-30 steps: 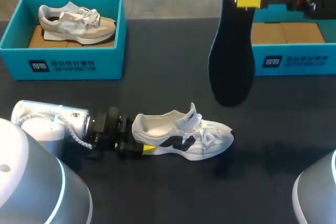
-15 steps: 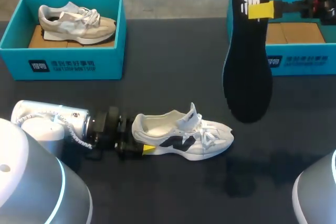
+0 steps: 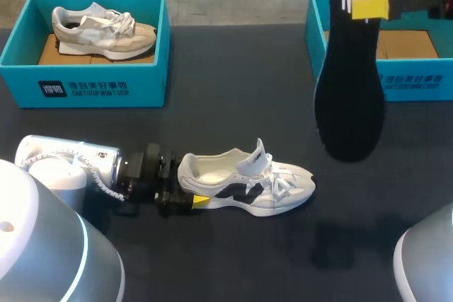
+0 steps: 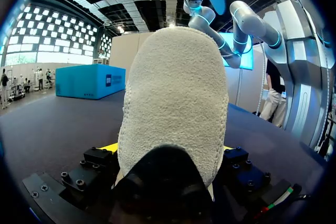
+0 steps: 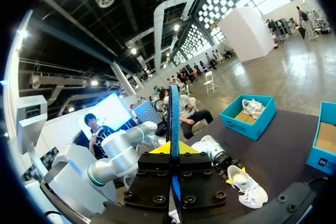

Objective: Take the shoe out of the shoebox, open the shoe tongue, remove and reinsert the insole, then place the shoe into the shoebox

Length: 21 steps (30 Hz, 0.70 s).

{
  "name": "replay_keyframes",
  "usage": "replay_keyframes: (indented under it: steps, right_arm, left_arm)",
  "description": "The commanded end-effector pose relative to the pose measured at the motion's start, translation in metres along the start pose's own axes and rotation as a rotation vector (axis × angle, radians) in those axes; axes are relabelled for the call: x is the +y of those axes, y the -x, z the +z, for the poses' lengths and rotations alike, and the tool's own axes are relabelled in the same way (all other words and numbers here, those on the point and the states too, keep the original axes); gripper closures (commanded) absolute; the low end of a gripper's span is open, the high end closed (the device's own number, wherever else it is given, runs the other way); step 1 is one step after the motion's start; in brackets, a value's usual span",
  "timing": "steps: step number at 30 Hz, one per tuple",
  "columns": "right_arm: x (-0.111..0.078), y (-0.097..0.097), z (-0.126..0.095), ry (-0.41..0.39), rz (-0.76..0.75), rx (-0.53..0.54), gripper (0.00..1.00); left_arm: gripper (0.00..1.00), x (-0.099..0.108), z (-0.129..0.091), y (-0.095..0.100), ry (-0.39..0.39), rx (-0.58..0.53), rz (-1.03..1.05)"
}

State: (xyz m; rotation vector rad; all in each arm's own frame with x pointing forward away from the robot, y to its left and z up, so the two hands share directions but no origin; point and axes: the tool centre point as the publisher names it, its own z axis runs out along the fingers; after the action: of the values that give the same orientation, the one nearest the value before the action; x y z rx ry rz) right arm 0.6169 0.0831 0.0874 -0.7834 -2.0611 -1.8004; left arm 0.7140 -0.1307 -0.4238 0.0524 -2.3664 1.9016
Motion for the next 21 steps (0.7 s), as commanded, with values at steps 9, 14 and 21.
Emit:
replay_keyframes:
  steps: [9,14,21]
  right_arm:
    - [-0.015,-0.01,0.004,-0.021,0.0,-0.033,1.0]
    - [-0.017,-0.009,0.008,-0.029,0.014,-0.013,1.0]
    - [-0.018,-0.01,0.009,-0.033,0.021,-0.01,1.0]
  left_arm:
    - [1.0,0.002,0.001,0.001,0.0,0.002,0.0]
    - [1.0,0.002,0.001,0.001,0.0,0.002,0.0]
    - [1.0,0.002,0.001,0.001,0.0,0.002,0.0]
